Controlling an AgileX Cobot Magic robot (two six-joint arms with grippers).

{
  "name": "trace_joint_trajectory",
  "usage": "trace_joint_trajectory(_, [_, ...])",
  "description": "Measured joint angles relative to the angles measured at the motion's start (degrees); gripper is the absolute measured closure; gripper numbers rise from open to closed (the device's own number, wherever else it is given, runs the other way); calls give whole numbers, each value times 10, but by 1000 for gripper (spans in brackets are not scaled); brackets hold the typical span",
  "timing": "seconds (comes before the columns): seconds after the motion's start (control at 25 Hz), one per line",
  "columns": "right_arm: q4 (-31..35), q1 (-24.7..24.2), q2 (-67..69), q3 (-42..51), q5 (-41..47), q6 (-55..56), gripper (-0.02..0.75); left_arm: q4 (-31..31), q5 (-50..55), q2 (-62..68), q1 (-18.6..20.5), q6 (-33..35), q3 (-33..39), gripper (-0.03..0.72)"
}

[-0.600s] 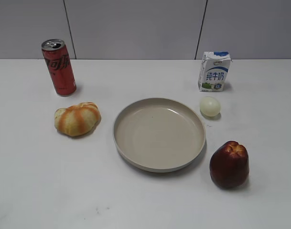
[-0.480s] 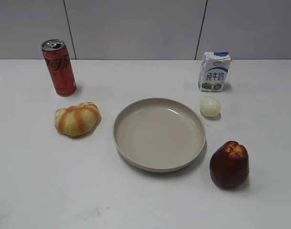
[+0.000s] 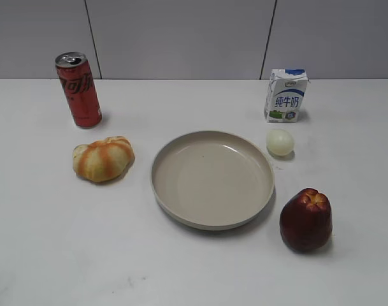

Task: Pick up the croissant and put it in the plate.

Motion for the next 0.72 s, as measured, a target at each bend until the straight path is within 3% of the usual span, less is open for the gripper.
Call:
trace_joint_trajectory(0.2, [0,0,0,0,0,0,150,-39,-84,125,-2,40,-24,118])
trace_joint_trajectory(0.44, [0,0,0,0,0,0,150,-88,-164,302,-38,81,-68,36])
trace_joint_trajectory(0.72, [0,0,0,0,0,0,150,-111,-173,549,-97,211,-202,36])
